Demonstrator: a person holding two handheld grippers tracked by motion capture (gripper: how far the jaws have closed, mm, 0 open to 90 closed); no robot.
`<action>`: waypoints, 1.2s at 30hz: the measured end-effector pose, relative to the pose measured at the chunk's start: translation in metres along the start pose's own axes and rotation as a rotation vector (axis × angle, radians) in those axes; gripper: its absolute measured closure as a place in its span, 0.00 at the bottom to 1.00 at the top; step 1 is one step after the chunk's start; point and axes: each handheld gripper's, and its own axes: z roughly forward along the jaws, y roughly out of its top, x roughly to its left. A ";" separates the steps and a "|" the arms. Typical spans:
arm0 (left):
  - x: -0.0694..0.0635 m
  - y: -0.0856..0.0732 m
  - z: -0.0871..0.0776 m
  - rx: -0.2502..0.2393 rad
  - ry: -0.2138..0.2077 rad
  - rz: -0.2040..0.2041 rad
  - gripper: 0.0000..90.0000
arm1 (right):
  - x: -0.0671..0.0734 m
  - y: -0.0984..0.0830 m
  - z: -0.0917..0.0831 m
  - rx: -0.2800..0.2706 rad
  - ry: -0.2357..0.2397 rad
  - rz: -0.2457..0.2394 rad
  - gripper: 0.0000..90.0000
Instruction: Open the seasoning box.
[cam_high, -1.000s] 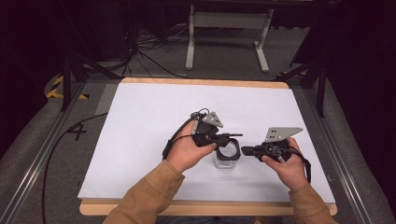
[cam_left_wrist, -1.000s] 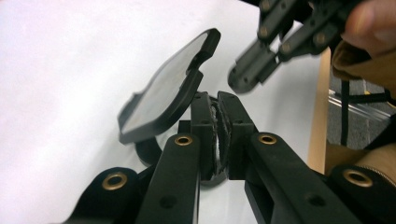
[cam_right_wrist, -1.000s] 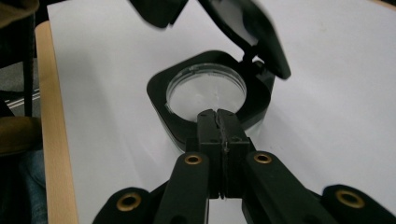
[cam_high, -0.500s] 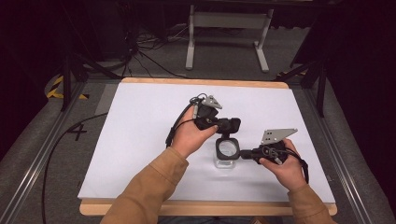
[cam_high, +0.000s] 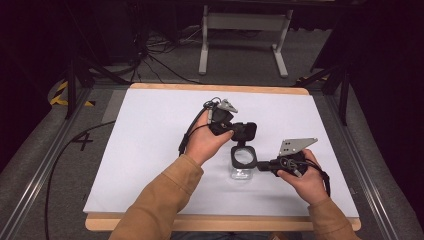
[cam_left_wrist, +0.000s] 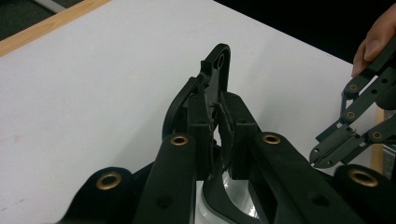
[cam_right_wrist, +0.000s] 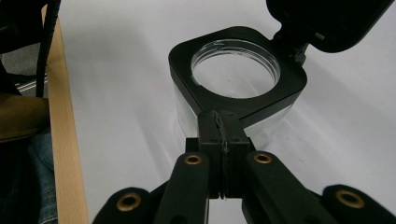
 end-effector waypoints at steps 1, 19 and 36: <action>-0.001 0.000 -0.001 0.007 -0.006 0.004 0.92 | 0.000 0.000 0.000 0.000 0.001 -0.003 1.00; -0.029 -0.017 -0.051 -0.012 -0.004 0.085 0.76 | -0.014 0.013 -0.020 -0.039 -0.007 -0.002 0.96; 0.009 -0.090 -0.106 0.024 0.184 -0.046 0.55 | -0.057 0.002 -0.056 -0.015 -0.212 0.146 0.75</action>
